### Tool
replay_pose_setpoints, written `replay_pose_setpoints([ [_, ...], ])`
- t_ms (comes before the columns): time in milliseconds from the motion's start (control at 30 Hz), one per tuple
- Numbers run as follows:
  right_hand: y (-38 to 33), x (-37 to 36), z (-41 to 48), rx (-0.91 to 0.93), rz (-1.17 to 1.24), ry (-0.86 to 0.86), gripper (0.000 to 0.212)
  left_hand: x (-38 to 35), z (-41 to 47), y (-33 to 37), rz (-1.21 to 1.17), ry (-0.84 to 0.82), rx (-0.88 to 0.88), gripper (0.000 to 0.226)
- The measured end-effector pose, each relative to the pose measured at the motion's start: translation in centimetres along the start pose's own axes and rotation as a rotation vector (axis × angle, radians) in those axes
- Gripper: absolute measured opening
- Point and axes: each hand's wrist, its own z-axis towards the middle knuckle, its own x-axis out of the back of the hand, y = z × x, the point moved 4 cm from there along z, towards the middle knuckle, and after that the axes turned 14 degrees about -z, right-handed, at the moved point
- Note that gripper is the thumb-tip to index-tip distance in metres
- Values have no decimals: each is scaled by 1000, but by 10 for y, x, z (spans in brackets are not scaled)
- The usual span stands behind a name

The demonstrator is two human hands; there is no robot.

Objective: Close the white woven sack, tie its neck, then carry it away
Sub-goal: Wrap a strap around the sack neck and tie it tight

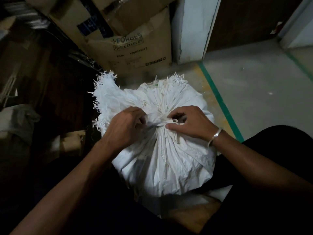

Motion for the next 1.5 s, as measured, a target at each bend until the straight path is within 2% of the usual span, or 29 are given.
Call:
replay_pose_setpoints([
  [67,6,21,1,-107,47,106,37,18,-9,9,164,186,38,30],
  [133,8,36,0,-155,60,275,26,29,-22,11,371,281,259,59],
  [200,-4,33,1,-102,60,287,19,30,-30,4,450,121,568,81],
  [233,-13,26,4,-64,72,234,22,31,-28,-2,423,67,636,78],
  [267,-25,20,7,-35,82,169,31,37,-19,-6,397,65,609,68],
  [300,-33,11,16,-11,86,95,48,46,-6,-5,391,118,484,59],
  [367,-48,-1,43,-14,149,-62,93,68,25,5,400,300,103,49],
  [400,-52,-5,60,-46,198,-109,110,73,41,11,422,358,-81,47],
  [433,-53,-8,78,-76,241,-130,119,76,55,15,468,400,-192,50],
  [467,-55,-7,92,-108,265,-129,116,75,67,14,510,445,-208,59],
  [533,-49,-9,111,-169,337,-89,92,76,74,12,418,622,-78,75],
  [600,-33,-18,113,-301,504,16,69,74,59,10,61,853,128,81],
  [633,-21,-26,113,-377,569,85,67,66,48,8,-125,936,236,84],
  [700,-7,-34,110,-492,588,195,85,43,33,5,-353,892,390,84],
  [767,-5,-37,104,-554,460,226,111,14,39,-6,-666,666,575,85],
  [833,-14,-30,97,-564,269,173,118,-9,55,-21,-1104,459,779,68],
  [900,-17,-29,90,-545,246,41,119,-23,56,-40,-1275,469,930,38],
  [967,-10,-21,86,-538,516,-47,109,-25,55,-55,-1313,591,1024,37],
  [1033,-5,-6,82,-544,683,-24,88,-19,52,-67,-1262,694,994,44],
  [1133,3,21,74,-556,483,307,75,-9,51,-72,-1256,606,840,21],
  [1167,-1,27,71,-534,462,398,70,-6,49,-71,-1288,616,808,19],
  [1200,-7,27,69,-495,469,417,66,-3,45,-67,-1335,673,822,15],
  [1267,-19,13,71,-380,433,216,80,-5,37,-65,-1431,842,879,8],
  [1300,-26,4,71,-326,373,89,93,-6,36,-56,-1505,862,879,16],
  [1333,-31,-1,71,-288,343,33,103,-8,42,-50,-1601,798,835,19],
  [1367,-33,-1,72,-268,390,68,104,-6,51,-40,-1682,697,740,13],
  [1433,-32,4,71,-249,490,321,87,-4,71,-36,-1707,594,590,11],
  [1500,-24,4,67,-307,341,512,69,-12,81,-58,-1539,542,668,12],
])
